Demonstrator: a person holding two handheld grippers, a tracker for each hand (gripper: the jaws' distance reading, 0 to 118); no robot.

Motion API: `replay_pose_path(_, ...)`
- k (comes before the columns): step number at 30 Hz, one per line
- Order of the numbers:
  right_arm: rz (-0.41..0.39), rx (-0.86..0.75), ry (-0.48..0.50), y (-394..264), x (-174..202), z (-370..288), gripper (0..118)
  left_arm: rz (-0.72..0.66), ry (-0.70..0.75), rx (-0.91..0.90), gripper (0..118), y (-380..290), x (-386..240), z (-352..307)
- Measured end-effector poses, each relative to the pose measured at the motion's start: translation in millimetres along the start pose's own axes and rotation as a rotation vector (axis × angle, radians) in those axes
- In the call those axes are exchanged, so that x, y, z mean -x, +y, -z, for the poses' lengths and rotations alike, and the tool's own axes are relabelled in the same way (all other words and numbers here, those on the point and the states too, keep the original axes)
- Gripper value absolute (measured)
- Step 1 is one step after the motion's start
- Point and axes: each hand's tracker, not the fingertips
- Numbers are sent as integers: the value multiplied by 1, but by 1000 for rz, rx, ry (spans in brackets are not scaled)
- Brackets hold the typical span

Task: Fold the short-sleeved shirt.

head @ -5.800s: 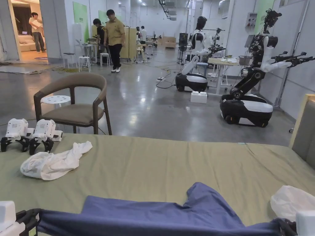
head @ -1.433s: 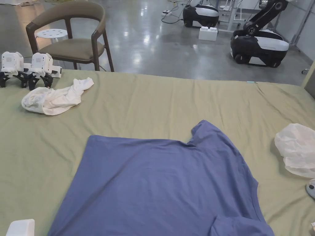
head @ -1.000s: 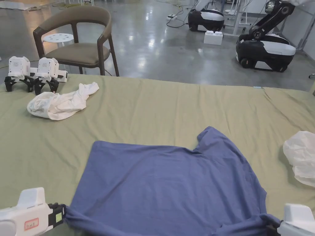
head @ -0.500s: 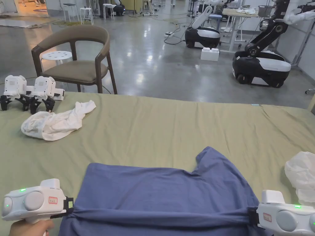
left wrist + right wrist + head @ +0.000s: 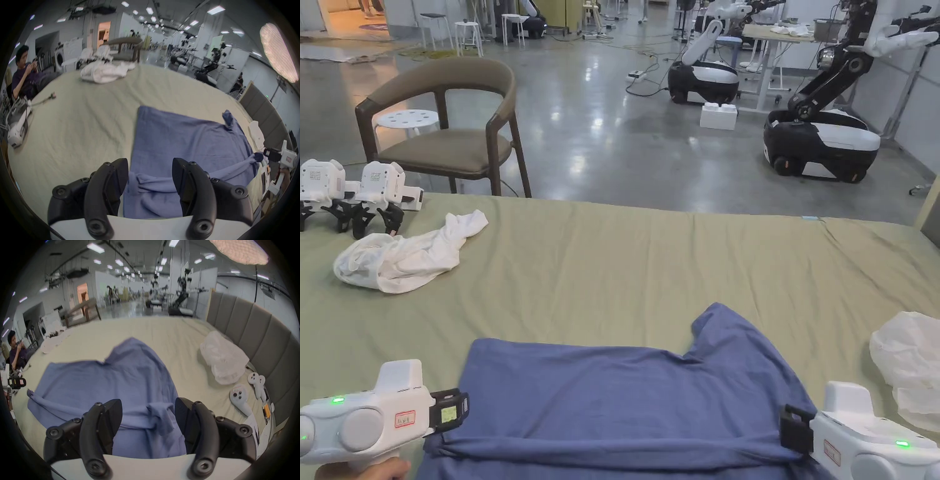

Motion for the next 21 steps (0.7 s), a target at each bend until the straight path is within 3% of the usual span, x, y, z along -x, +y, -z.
replay_pose_path(6, 9, -307, 15, 6, 44, -63, 73, 152, 23, -296, 57, -7, -38, -56)
replay_pose_path(8, 4, -401, 5, 5, 58, -82, 73, 191, 60, -392, 52, -12, -51, -76)
replay_pose_path(9, 3, -431, 3, 6, 63, -90, 70, 195, 64, -422, 42, -14, -55, -84)
replay_pose_path(10, -1, -463, 3, 5, 68, -98, 64, 195, 66, -461, 33, -17, -59, -92)
replay_pose_path(11, 4, -495, 5, 4, 72, -107, 50, 189, 67, -494, 24, -20, -63, -100)
replay_pose_path(12, 7, -517, 12, 3, 75, -113, 23, 181, 72, -515, 12, -22, -66, -107)
replay_pose_path(13, 1, -527, 12, 3, 78, -117, 4, 182, 79, -535, 4, -24, -68, -113)
replay_pose_path(21, -55, -600, -28, -3, 90, -141, 1, 194, 115, -590, 0, -41, -58, -133)
